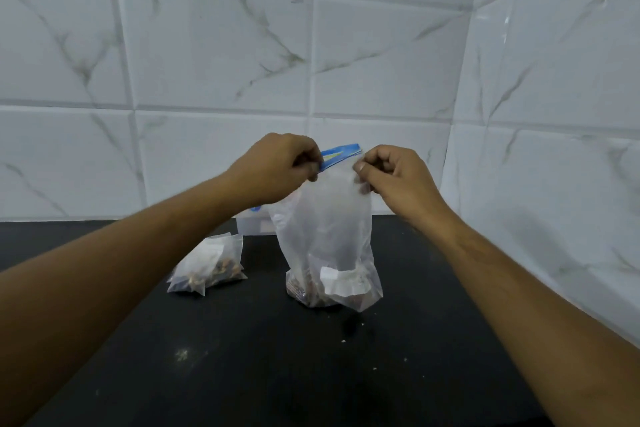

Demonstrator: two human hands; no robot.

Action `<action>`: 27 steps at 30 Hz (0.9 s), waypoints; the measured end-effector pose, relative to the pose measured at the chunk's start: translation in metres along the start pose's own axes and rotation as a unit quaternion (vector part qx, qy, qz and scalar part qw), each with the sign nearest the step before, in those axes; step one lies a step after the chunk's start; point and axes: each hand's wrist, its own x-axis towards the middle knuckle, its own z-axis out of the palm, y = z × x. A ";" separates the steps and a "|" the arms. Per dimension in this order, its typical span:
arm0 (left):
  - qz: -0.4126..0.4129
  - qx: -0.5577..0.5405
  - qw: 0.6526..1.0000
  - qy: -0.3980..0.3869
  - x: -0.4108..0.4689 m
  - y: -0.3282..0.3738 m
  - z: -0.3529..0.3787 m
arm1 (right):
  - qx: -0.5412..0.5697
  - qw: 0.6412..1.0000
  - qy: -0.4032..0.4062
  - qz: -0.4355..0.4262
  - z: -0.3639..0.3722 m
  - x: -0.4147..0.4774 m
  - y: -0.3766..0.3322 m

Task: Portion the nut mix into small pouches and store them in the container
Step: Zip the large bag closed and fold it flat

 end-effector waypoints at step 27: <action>-0.038 -0.270 0.961 -0.047 0.002 -0.005 -0.013 | 0.136 0.989 0.003 0.054 -0.008 0.012 -0.007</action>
